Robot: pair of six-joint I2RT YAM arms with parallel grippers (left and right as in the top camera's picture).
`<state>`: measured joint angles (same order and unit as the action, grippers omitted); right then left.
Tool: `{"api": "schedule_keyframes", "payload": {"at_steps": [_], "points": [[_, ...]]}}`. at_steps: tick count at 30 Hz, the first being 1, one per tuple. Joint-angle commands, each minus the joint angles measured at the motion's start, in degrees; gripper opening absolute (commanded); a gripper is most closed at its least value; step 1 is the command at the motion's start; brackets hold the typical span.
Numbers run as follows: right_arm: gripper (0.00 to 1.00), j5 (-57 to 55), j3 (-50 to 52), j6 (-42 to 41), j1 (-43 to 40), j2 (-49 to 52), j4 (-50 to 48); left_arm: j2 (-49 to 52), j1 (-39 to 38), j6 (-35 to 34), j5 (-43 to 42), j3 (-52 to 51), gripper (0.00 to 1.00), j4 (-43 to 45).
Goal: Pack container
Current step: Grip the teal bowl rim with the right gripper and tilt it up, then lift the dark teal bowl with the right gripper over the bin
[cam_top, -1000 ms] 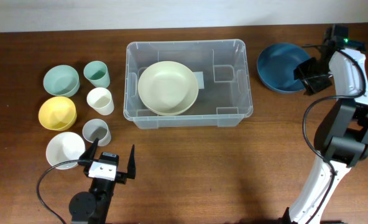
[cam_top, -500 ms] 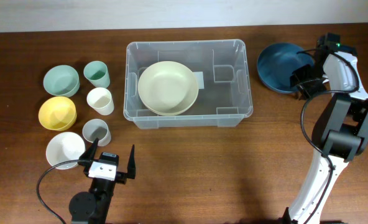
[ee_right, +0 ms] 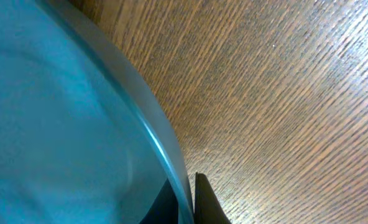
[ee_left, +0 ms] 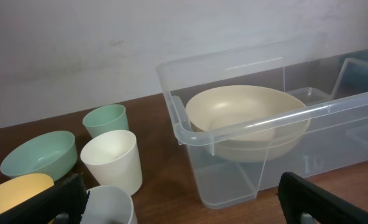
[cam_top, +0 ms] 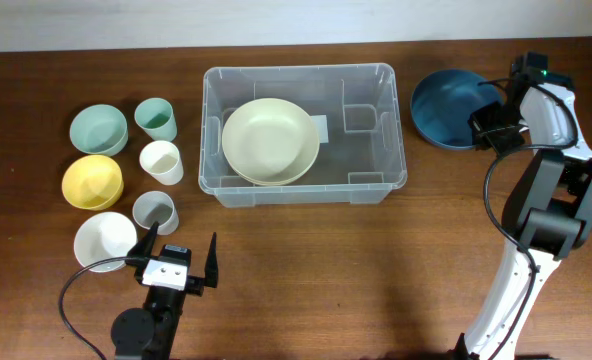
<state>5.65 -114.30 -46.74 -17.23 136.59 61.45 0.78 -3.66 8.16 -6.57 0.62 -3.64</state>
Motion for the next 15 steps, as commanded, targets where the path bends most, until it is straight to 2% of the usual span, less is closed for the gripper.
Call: {"api": "schedule_keyframes", "payload": {"at_steps": [1,5,15], "points": [[0.04,-1.79,0.52,-0.28,-0.09,1.16,0.66,-0.48,0.35,0.94,0.39,-0.13,1.00,-0.35],[0.04,1.40,0.31,-0.26,-0.96,0.83,0.15,-0.48,0.35,0.96,0.39,-0.13,1.00,-0.35],[0.04,20.68,0.17,0.94,-10.16,-2.16,-1.42,-0.48,0.35,0.94,0.42,-0.13,1.00,-0.35]]}}
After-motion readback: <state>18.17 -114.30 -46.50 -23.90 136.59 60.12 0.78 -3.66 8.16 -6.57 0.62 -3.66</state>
